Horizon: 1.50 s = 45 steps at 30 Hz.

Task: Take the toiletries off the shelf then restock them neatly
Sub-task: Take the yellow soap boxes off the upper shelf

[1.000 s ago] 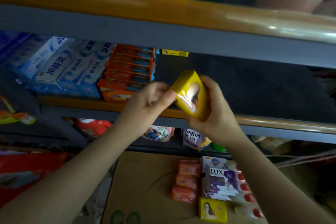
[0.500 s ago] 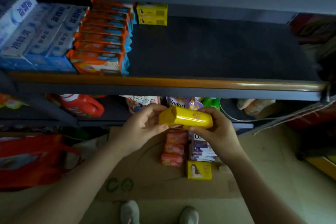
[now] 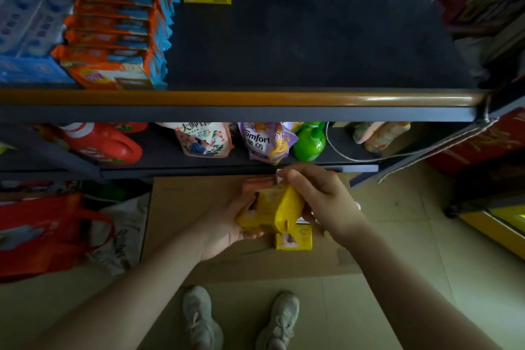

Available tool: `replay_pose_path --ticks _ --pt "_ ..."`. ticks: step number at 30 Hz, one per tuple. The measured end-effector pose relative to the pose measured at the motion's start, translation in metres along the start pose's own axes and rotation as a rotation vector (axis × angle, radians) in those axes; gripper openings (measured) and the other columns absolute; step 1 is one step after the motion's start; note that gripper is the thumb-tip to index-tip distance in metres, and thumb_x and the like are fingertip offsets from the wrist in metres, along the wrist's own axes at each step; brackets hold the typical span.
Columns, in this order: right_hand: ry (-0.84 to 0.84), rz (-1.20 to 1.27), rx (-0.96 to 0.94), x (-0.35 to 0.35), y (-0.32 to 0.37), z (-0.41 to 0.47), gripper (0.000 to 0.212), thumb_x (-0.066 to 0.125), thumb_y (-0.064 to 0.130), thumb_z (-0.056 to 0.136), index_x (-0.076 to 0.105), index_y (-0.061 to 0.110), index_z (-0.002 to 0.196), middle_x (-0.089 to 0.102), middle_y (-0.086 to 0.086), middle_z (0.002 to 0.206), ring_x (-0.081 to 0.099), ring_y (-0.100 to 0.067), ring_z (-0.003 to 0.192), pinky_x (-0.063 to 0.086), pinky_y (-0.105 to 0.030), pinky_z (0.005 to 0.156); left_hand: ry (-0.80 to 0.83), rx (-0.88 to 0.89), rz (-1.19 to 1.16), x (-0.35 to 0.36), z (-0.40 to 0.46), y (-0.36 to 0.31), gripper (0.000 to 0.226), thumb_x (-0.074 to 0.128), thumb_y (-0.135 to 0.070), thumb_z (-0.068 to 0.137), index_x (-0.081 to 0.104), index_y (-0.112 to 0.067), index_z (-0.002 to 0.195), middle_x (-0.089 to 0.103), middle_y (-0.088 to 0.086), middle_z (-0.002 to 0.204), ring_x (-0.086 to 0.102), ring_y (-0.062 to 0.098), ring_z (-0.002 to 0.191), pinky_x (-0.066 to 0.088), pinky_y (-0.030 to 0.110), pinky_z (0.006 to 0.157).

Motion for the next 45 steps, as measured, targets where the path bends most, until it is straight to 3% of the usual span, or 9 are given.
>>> replay_pose_path --ticks 3,6,12,17,24,31,36,41,45 --pt "-0.017 0.016 0.230 -0.005 -0.024 0.001 0.019 0.052 0.030 0.093 0.066 0.018 0.091 0.053 0.009 0.062 0.052 -0.004 0.056 0.048 -0.023 0.050 -0.047 -0.088 0.094 0.003 0.006 0.016 0.024 0.049 -0.037 0.090 0.060 -0.015 0.090 0.063 0.002 0.063 0.055 0.015 0.051 0.045 0.023 0.050" --pt "0.025 -0.035 0.343 -0.010 -0.061 -0.009 0.017 0.059 0.034 0.088 0.062 0.022 0.099 0.060 0.001 0.089 0.056 -0.012 0.076 0.052 -0.038 0.078 -0.105 -0.137 0.119 -0.004 0.015 0.032 0.024 0.053 -0.039 0.088 0.061 -0.019 0.097 0.070 0.004 0.075 0.063 0.018 0.055 0.044 0.023 0.052" --pt "0.331 -0.864 0.072 0.014 -0.126 -0.037 0.086 0.070 0.052 0.072 0.027 0.030 0.143 0.030 0.008 0.147 0.022 -0.018 0.137 0.022 -0.036 0.110 -0.182 -0.103 0.497 0.000 0.037 0.072 0.024 0.056 -0.028 0.092 0.054 -0.008 0.105 0.065 0.001 0.073 0.061 0.013 0.049 0.039 0.019 0.042" --pt "0.271 -1.013 0.068 0.013 -0.177 -0.032 0.077 0.069 0.044 0.071 0.035 0.023 0.136 0.041 0.004 0.139 0.032 -0.019 0.131 0.026 -0.032 0.107 -0.187 -0.045 0.661 -0.003 0.055 0.093 0.011 0.063 -0.025 0.087 0.052 -0.027 0.086 0.062 -0.003 0.086 0.059 0.016 0.080 0.045 0.028 0.068" --pt "0.155 -1.193 0.092 0.014 -0.228 -0.003 0.073 0.067 0.036 0.074 0.033 0.016 0.136 0.040 -0.003 0.137 0.033 -0.024 0.130 0.030 -0.035 0.106 -0.150 -0.011 0.812 -0.025 0.049 0.071 0.007 0.049 -0.023 0.095 0.056 -0.023 0.095 0.067 -0.007 0.093 0.063 0.009 0.083 0.046 0.029 0.081" --pt "0.069 -1.241 0.027 0.035 -0.239 -0.006 0.051 0.082 0.016 0.057 0.063 0.013 0.103 0.064 -0.006 0.103 0.064 -0.025 0.085 0.055 -0.035 0.062 -0.242 0.124 0.856 -0.046 0.048 0.037 0.014 0.047 -0.017 0.095 0.057 -0.025 0.092 0.066 -0.008 0.092 0.063 0.008 0.084 0.047 0.022 0.077" --pt "0.051 -0.942 -0.170 0.039 -0.171 -0.002 0.026 0.069 0.018 0.075 0.063 0.014 0.100 0.064 -0.005 0.102 0.067 -0.024 0.077 0.054 -0.030 0.052 -0.193 0.282 0.931 -0.041 0.038 -0.001 0.016 0.050 -0.017 0.094 0.056 -0.032 0.093 0.064 -0.008 0.097 0.061 0.005 0.088 0.048 0.022 0.080" --pt "-0.025 -0.677 -0.583 0.038 -0.027 0.021 0.020 0.045 0.018 0.086 0.053 0.016 0.104 0.064 -0.007 0.101 0.063 -0.023 0.086 0.051 -0.032 0.064 -0.416 0.864 1.321 -0.041 -0.004 -0.092 0.024 0.056 -0.013 0.088 0.059 -0.008 0.111 0.058 0.003 0.112 0.049 0.005 0.103 0.037 0.013 0.087" --pt "-0.110 -0.663 -0.720 0.038 0.063 0.075 0.025 0.042 0.015 0.088 0.059 0.008 0.103 0.061 -0.011 0.104 0.060 -0.031 0.093 0.050 -0.035 0.073 -0.675 1.106 1.721 -0.053 -0.027 -0.168 0.054 0.064 -0.029 0.082 0.049 -0.002 0.126 0.045 0.017 0.138 0.034 0.028 0.131 0.028 0.040 0.108"
Point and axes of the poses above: each hand's wrist, its own z-axis towards the middle knuckle, its own x-axis out of the palm, y = z × x, the point moved 5 cm from there along z, towards the middle knuckle
